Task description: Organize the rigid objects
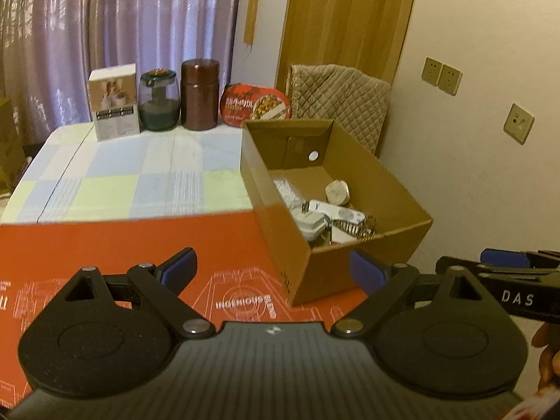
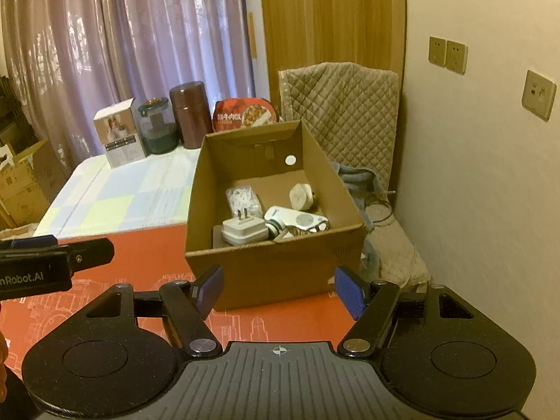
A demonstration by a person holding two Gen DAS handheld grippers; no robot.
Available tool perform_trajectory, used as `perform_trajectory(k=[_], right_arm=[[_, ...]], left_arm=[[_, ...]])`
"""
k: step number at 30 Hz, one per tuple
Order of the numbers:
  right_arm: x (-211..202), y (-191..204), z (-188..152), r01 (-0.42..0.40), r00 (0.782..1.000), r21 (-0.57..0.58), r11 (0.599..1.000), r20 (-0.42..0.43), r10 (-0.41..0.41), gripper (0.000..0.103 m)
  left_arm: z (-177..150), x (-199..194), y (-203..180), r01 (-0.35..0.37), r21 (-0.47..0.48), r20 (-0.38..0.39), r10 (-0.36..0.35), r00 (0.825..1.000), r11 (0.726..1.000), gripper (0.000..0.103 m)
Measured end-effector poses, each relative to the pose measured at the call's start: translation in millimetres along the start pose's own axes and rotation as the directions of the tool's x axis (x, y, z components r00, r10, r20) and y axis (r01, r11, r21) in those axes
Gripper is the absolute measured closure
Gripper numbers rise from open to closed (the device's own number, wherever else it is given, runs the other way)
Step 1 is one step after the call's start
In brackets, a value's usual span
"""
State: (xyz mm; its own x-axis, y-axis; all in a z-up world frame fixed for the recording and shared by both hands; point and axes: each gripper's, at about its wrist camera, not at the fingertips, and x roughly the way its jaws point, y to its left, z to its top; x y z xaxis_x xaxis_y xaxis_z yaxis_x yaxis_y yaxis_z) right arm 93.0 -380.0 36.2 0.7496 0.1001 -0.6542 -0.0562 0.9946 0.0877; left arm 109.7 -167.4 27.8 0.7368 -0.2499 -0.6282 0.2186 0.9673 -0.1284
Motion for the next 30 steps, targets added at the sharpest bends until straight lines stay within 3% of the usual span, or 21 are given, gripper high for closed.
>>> perform_trajectory(k=[11, 30], right_arm=[[-5, 6, -13, -0.008, 0.999, -0.023, 1.0, -0.031, 0.007, 0.033], [-4, 15, -21, -0.023, 0.998, -0.035, 0.999, -0.051, 0.021, 0.032]], left_arm=[[-18, -11, 4, -0.01, -0.026, -0.036, 0.009, 0.999, 1.0, 0.011], [-23, -12, 8, -0.018, -0.049, -0.048, 0.016, 0.999, 0.999, 0.011]])
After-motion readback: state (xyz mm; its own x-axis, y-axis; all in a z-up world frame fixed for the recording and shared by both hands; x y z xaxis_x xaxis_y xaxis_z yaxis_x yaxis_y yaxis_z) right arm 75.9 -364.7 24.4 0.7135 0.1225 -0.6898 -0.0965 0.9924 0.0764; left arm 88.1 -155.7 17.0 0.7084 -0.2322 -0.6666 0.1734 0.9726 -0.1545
